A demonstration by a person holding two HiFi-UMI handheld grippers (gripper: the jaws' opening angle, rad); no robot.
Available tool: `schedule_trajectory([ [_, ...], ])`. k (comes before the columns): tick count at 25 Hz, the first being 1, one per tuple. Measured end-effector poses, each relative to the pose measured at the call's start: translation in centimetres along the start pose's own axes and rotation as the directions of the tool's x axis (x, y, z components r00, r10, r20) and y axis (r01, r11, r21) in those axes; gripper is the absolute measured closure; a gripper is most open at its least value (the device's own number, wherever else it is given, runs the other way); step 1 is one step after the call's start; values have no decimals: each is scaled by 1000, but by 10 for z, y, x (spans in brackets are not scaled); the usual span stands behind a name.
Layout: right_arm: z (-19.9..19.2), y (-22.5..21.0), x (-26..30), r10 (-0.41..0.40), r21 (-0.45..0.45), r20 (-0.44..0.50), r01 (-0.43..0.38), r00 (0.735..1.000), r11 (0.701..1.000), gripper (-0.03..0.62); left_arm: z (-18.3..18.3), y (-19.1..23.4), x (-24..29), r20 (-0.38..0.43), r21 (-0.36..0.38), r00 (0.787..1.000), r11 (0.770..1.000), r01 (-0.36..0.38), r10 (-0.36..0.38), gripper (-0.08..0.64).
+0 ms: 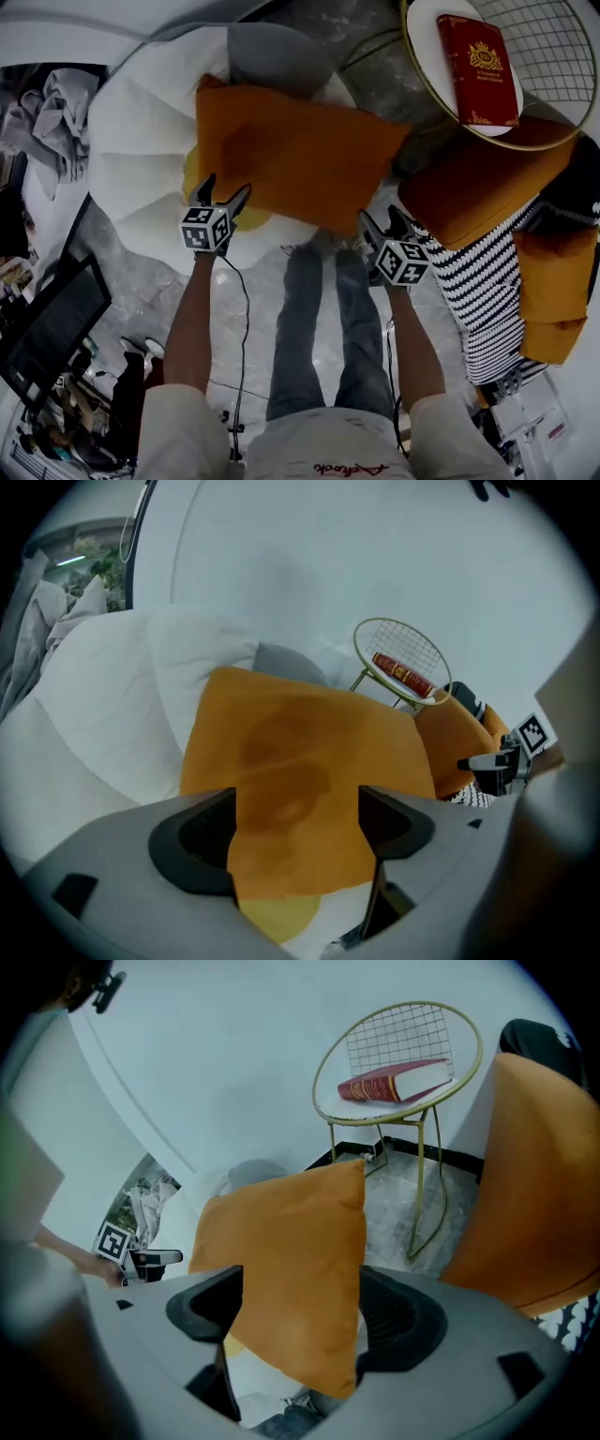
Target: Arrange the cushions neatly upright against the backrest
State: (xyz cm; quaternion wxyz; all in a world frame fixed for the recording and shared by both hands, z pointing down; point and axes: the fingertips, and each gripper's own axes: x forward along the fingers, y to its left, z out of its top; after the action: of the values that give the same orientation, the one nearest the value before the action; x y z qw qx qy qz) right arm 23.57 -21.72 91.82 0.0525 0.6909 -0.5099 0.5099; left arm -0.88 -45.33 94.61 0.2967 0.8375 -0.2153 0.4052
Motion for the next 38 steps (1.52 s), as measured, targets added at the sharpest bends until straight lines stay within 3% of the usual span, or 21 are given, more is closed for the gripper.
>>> schedule_trajectory([
  [5,-18,-17,41,-28,48,-58,31,998,998,201,11,44,18,-8,12,995,995,-100,100,152],
  [8,-24,-28,62,-45,42,-86,48,995,998,179,17,58,33,-29,42,993,992,-116,117,132],
  [14,-21,-38,95,-31,30,-115,35,993,999,161,22,73,62,-72,111,992,989,-99,107,106],
  [23,-19,-41,119,-30,-21,-146,28,989,999,166,20,75,83,-75,109,995,992,-58,66,107],
  [27,-17,-35,120,-7,-35,-154,1,988,999,238,21,71,83,-99,108,994,993,-40,51,114],
  [33,-15,-22,113,13,-43,-158,-20,987,999,397,24,65,67,-72,82,996,996,-39,45,408],
  [35,-13,-15,107,16,-54,-149,-25,989,998,436,25,65,60,-64,79,997,996,-35,40,473],
  [38,-11,-6,99,24,-68,-134,-33,991,997,473,26,62,51,-53,77,998,997,-29,33,508],
])
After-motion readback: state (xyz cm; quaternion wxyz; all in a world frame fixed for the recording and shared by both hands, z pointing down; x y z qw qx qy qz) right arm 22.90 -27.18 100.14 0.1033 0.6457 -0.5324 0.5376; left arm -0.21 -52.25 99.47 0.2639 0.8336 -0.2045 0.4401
